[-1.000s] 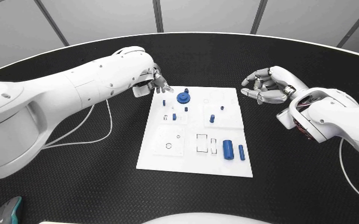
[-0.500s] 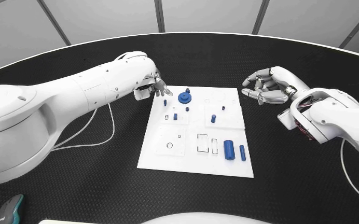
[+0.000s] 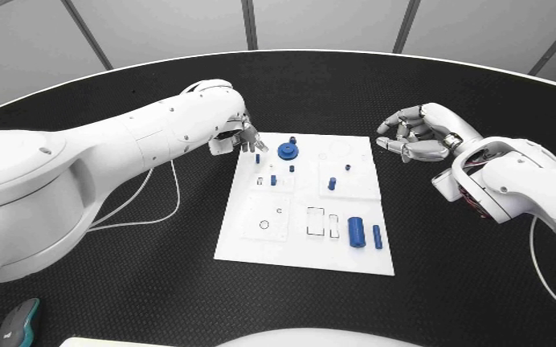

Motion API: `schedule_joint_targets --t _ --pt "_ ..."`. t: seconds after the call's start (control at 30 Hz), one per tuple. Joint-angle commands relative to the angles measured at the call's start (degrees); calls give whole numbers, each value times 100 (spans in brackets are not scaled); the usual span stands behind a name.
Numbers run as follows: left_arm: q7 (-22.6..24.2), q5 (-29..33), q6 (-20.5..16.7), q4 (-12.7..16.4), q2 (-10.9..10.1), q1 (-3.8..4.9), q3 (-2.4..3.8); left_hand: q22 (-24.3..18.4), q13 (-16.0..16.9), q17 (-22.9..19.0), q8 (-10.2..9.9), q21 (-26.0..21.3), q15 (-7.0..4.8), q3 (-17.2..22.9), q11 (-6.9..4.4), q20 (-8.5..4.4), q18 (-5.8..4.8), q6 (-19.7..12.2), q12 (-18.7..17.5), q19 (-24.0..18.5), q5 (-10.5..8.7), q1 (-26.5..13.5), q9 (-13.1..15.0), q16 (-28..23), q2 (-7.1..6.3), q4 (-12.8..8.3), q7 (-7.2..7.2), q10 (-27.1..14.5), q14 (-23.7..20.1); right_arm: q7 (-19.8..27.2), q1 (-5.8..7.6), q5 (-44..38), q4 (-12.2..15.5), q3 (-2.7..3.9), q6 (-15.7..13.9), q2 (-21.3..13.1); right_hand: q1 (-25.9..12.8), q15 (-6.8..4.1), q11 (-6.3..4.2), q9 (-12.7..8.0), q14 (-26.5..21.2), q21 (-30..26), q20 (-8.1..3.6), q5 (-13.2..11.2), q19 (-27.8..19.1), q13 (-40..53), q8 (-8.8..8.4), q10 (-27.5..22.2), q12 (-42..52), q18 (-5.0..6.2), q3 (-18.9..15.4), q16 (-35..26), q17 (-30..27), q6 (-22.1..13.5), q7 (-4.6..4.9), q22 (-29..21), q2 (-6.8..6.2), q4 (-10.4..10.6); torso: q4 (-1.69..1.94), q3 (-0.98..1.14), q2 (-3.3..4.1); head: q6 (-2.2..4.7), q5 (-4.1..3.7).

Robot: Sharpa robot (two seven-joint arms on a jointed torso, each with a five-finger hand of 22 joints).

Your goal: Assemble the parts on the task board

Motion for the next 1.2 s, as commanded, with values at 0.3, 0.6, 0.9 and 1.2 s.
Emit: schedule_joint_targets --t 0.3,0.6,0.9,1.2 --pt "-14 -2 97 -111 78 -35 -1 11 -8 931 -2 44 21 -13 -3 2 82 44 14 17 -19 32 -36 34 109 4 -5 13 394 0 0 0 12 0 1 3 27 -21 -7 -5 24 -26 5 30 15 -4 19 -13 -36 81 19 -26 2 -42 -5 -5 -20 2 3 -3 3 -10 10" --pt "17 0 102 -143 133 -54 -1 41 25 953 9 66 17 38 -9 2 76 96 55 26 -19 70 -98 50 205 1 -10 38 402 -2 0 0 20 0 2 2 27 -21 -7 -5 24 -26 5 30 15 -4 19 -13 -36 81 19 -26 2 -42 -5 -5 -20 2 2 -1 -1 -23 1" --pt "20 1 142 -179 160 -60 -2 96 65 997 31 108 6 125 -23 1 67 177 107 48 -18 131 -174 81 298 -6 -25 85 421 -4 0 0 27 0 1 0 27 -21 -7 -5 24 -26 5 30 15 -4 19 -13 -36 81 19 -26 2 -42 -5 -5 -20 2 0 -3 0 -45 -14" --pt "-12 2 168 -238 168 -63 -2 129 99 1005 46 132 -1 181 -33 -3 62 221 143 61 -19 174 -212 87 339 -10 -36 116 425 -9 0 0 36 0 2 -8 27 -21 -7 -5 24 -26 5 30 15 -4 19 -13 -36 81 19 -26 2 -42 -5 -5 -20 2 5 -1 -1 -59 -20"
